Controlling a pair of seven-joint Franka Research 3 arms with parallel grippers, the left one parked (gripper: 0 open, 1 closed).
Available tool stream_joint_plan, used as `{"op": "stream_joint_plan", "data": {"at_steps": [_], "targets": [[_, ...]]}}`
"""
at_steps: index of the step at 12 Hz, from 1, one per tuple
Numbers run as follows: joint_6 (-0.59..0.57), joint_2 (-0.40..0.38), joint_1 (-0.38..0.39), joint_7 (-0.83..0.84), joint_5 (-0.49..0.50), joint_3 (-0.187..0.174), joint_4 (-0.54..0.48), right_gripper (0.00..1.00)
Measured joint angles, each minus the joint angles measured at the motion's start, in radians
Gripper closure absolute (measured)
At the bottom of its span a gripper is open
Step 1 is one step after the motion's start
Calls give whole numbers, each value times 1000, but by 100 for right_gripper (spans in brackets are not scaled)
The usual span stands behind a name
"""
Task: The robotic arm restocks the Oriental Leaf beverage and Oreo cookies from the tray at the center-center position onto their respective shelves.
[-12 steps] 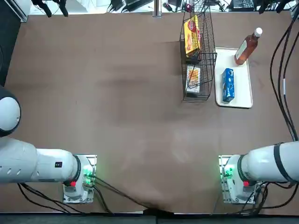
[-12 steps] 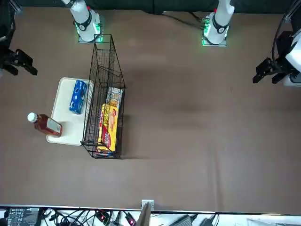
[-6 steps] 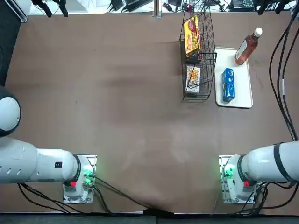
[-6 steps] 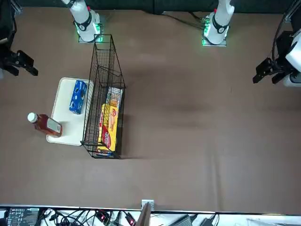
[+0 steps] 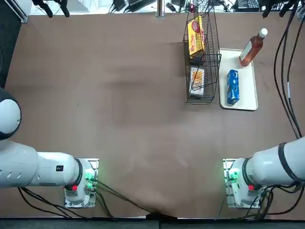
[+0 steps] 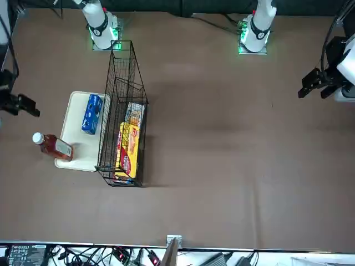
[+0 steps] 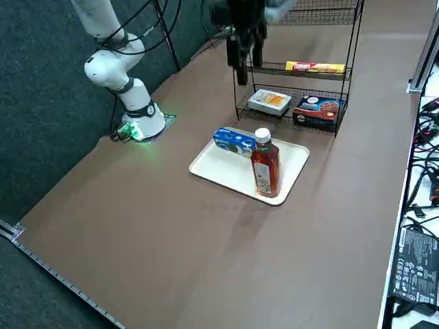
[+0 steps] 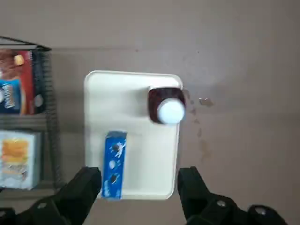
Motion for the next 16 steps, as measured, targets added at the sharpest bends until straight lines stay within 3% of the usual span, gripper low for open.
{"op": "stream_joint_plan", "data": {"at_steps": [2, 6, 16], "targets": [[77, 74, -44, -39, 1, -3, -1, 0], [162, 150, -51, -46, 0, -3, -1, 0], [236, 242, -66, -83, 0, -3, -22, 0]]}}
